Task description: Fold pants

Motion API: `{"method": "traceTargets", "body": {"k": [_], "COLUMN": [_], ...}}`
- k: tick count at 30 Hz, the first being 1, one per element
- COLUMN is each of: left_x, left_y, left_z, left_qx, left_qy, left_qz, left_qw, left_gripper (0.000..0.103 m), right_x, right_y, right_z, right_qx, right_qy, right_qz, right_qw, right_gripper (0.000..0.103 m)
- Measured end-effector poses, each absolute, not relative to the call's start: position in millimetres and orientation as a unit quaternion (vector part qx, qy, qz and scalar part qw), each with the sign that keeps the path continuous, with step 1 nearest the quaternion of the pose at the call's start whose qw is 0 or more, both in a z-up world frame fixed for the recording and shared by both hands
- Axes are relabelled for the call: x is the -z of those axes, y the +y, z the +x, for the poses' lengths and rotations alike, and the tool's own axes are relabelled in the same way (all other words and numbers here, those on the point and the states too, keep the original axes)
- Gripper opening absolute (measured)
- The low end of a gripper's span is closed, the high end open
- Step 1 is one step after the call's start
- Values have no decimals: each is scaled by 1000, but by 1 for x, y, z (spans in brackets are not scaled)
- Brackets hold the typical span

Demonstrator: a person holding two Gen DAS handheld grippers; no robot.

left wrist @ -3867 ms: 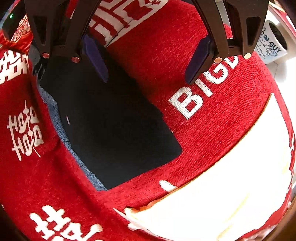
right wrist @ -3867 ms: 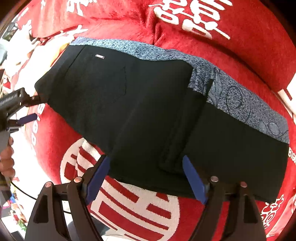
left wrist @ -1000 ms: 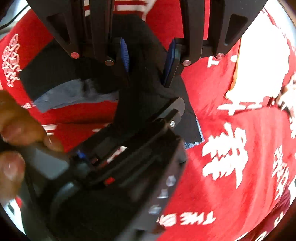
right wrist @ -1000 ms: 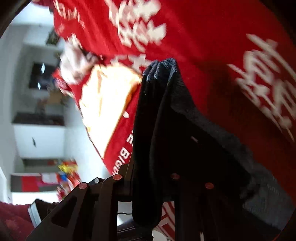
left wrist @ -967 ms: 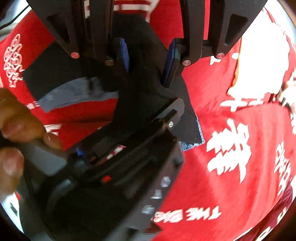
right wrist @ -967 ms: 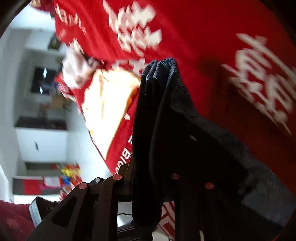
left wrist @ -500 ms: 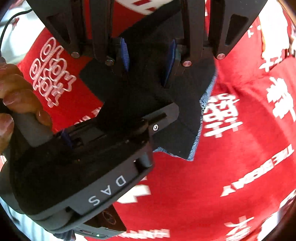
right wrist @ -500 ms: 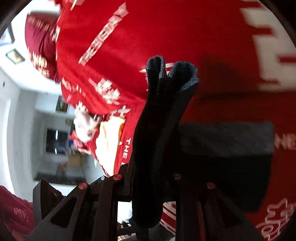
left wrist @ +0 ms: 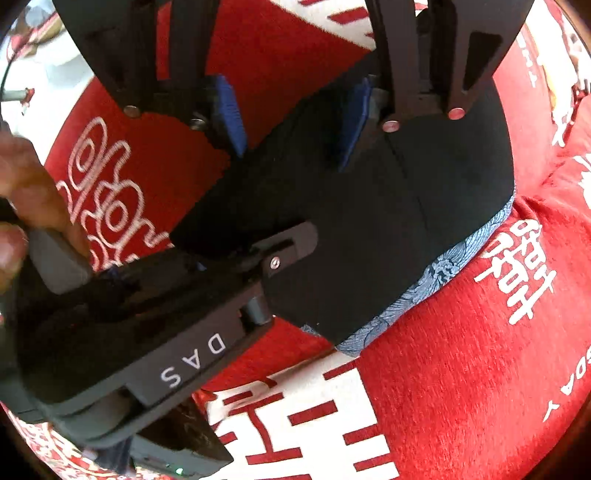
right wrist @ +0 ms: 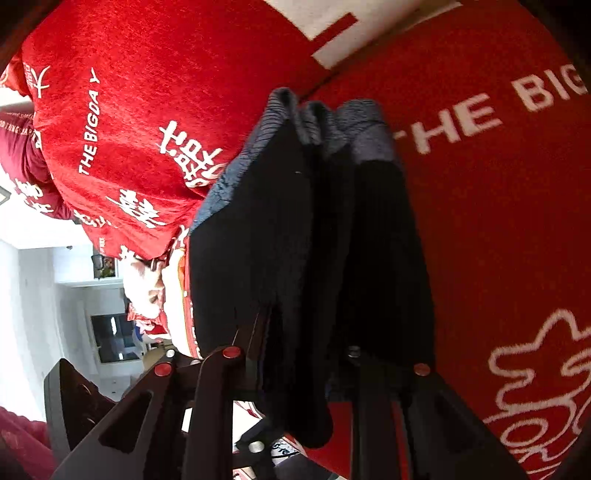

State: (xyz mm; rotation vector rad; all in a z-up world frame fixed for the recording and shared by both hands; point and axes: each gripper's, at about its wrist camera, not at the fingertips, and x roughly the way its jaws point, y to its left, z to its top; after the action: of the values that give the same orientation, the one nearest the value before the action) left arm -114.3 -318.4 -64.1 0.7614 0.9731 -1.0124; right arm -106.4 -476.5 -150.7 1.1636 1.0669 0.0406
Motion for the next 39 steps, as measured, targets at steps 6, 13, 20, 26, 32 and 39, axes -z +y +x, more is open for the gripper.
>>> {"method": "traceTargets", "body": {"k": [6,13,20,26,32,39], "left_x": [41,61,94,98,99,98], "left_y": [-286,-248,-239,-239,-239,-239], "left_z": [-88,-23,2,4,8,9], "left_qx": [431,304,273,266,267,264], "left_qy": [457,524,563,571,571,577], "left_qz": [305,258,242,228,226,230], "left_qw": [716,752,742,743,742,738], "left_gripper": [79,79,95,96,97,97], "right_x": [130,125,107,92,73,80], "right_y": [-472,-460,-454,-463,-455,-428], "right_z": [-103,-100,-107,-121,-116,-88], "right_qx": [5,39,100,168,167,115], "right_qy": [516,524,540,548,533,547], "right_qz": [437,429,370,348,330,307], "right_qw": [737,735,749,742,761,770], "right_gripper": [30,34,39,50,50,53]}}
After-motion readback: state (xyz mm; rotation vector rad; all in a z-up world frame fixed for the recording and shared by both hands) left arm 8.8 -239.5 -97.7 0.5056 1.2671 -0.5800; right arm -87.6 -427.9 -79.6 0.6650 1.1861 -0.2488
